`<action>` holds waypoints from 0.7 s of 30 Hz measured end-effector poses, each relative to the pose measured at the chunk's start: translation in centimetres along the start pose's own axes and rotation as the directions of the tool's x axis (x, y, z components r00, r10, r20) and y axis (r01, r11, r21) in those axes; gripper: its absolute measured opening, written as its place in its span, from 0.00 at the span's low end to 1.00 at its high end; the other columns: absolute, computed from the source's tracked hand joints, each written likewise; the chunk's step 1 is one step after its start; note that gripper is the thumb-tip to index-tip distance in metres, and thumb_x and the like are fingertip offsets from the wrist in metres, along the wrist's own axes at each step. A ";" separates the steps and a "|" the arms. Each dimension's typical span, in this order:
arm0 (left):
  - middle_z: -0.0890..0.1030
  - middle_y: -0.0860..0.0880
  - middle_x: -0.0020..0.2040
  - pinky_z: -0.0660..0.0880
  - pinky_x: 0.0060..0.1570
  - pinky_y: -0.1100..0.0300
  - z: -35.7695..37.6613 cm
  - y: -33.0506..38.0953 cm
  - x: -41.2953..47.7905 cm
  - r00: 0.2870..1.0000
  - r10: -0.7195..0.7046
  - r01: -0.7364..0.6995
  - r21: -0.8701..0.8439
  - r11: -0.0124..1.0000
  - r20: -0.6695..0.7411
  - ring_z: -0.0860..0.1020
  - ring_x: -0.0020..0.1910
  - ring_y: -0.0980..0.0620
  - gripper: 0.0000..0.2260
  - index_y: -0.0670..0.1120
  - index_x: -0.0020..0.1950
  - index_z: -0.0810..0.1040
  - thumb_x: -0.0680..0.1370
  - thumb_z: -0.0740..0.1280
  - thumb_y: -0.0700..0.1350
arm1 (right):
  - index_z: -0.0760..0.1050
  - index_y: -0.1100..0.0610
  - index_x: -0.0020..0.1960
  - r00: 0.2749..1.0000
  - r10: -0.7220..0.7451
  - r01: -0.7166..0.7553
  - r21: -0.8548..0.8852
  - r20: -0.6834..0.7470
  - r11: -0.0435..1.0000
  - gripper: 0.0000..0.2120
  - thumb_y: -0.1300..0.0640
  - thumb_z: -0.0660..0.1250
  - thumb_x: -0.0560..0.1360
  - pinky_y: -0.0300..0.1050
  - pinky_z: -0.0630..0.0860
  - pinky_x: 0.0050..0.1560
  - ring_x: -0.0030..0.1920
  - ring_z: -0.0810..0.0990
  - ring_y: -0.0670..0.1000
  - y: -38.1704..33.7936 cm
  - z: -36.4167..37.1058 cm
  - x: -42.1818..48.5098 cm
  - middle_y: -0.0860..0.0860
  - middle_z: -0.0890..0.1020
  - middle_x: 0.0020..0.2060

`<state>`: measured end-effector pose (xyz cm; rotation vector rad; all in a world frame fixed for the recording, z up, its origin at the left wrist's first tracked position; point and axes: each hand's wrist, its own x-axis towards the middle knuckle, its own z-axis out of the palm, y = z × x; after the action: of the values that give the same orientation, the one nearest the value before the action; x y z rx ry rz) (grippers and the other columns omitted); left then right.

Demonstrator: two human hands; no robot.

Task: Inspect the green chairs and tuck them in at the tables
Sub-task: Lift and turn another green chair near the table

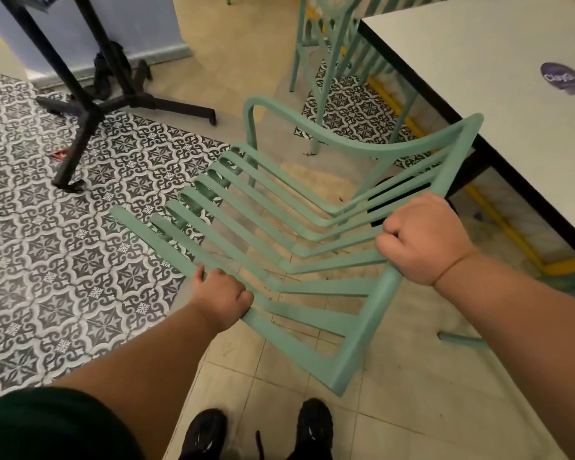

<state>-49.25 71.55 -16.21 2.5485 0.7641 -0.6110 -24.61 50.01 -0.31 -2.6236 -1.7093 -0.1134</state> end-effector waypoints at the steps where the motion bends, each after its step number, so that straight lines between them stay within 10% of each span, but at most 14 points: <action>1: 0.77 0.51 0.39 0.46 0.76 0.36 -0.1 -0.2 0.2 1.000 0.009 -0.009 0.005 1.000 -0.006 0.71 0.55 0.49 0.19 0.50 0.31 0.72 0.78 0.50 0.54 | 0.54 0.53 0.26 1.000 0.005 -0.005 -0.003 -0.001 1.000 0.18 0.48 0.55 0.71 0.48 0.50 0.38 0.26 0.54 0.49 -0.2 0.0 0.0 0.49 0.58 0.20; 21: 0.80 0.50 0.52 0.50 0.76 0.43 -5.3 -3.3 6.1 0.982 0.136 -0.171 0.322 0.931 0.128 0.69 0.64 0.46 0.22 0.48 0.49 0.84 0.81 0.51 0.54 | 0.59 0.55 0.23 0.949 0.316 -0.316 0.017 -0.015 0.949 0.22 0.45 0.50 0.72 0.48 0.56 0.43 0.28 0.63 0.52 -5.6 0.5 -2.9 0.47 0.62 0.20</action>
<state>-45.04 79.17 -15.83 2.8183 0.4495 -0.8758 -30.86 49.63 -1.21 -2.8325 -1.2549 -0.1198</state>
